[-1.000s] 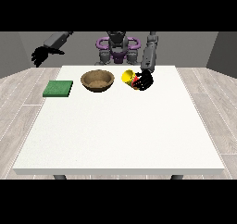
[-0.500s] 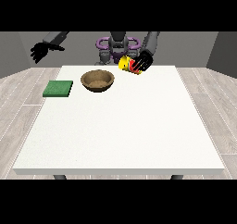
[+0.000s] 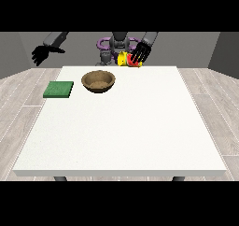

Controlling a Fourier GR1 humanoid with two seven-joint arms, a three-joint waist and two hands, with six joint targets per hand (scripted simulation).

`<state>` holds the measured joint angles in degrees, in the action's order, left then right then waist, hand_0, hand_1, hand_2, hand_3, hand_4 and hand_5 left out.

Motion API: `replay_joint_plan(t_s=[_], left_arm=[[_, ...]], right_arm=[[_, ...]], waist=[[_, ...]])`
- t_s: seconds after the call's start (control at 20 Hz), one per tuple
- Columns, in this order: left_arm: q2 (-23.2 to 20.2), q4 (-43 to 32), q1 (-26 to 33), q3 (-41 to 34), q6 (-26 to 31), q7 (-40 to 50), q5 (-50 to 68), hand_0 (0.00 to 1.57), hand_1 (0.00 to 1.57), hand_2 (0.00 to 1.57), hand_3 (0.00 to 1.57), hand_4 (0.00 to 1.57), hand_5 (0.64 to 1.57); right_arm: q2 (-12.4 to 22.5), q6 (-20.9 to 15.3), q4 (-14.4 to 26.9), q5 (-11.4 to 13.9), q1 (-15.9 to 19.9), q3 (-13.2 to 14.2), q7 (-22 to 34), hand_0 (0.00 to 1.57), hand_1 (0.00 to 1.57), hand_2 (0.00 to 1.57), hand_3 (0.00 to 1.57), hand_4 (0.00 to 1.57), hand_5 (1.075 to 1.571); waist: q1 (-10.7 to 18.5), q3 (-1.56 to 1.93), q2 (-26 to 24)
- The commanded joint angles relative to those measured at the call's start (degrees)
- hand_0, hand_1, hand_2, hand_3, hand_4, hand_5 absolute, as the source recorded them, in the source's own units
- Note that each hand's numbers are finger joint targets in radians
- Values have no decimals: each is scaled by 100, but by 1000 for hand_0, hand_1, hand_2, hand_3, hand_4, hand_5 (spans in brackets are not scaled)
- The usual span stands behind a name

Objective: Pick the cup and pour the ball into the bowl, then pick the bowl and place it on the pad

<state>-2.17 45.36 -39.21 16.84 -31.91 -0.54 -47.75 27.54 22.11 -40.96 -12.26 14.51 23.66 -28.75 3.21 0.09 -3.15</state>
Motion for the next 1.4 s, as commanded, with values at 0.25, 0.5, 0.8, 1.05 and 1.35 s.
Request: replay_joint_plan(t_s=[0.25,0.5,0.8,1.05,1.35], left_arm=[[213,137,-731,864,330,1526,-1362,682,682,1571,1534,891,1571],[216,550,-751,1810,577,2488,-1884,545,545,1571,1571,901,1571],[217,806,-366,2402,824,2629,-2610,303,303,1571,1571,902,1570],[217,372,-599,2501,1132,2481,-2892,0,0,1571,1571,913,1547],[217,691,-1011,3080,2254,2699,-3280,0,0,1571,1571,1246,1395]], right_arm=[[23,-87,302,56,574,-42,-131,0,0,0,0,0,1551],[170,-280,481,204,1084,-156,232,0,0,0,158,0,1533],[149,-394,638,164,1139,-95,144,0,0,0,223,0,1533],[-447,-500,312,211,1427,-426,309,0,0,0,252,0,1525],[-243,-430,528,152,1764,-339,372,0,0,0,161,0,1516]], waist=[[-142,-4,360],[-169,-3,317],[-75,-5,404],[-524,-8,520],[-548,-5,646]])
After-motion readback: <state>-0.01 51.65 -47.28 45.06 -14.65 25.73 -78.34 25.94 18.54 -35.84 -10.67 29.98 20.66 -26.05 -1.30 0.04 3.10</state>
